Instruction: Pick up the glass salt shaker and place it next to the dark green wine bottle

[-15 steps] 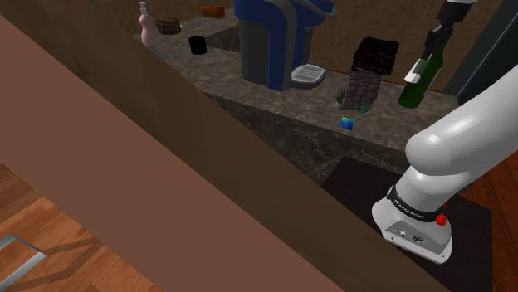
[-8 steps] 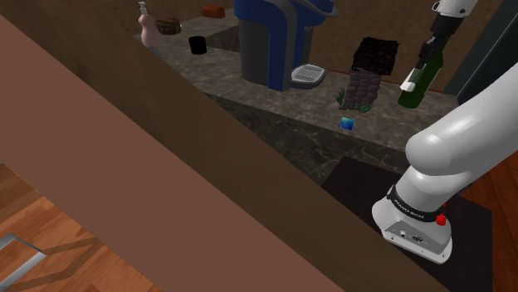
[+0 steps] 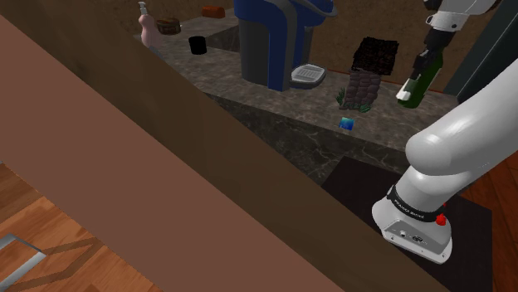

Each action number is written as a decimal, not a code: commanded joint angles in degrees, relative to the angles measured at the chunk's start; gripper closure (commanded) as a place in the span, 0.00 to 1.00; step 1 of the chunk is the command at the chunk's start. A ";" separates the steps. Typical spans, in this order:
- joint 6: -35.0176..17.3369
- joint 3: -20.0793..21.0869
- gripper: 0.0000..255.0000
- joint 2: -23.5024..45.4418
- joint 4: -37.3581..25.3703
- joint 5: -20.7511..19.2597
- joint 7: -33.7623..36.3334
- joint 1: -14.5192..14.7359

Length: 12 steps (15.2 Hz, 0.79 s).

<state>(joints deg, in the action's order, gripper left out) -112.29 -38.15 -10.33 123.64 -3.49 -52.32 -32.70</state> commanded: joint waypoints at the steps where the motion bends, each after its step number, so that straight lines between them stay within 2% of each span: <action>1: -1.71 -0.19 1.00 0.53 1.24 0.27 -0.24 0.02; 12: -10.30 -1.46 1.00 4.91 6.33 3.00 -2.76 0.24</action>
<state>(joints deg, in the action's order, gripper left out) -121.76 -39.58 -5.83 129.49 -0.79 -54.95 -32.54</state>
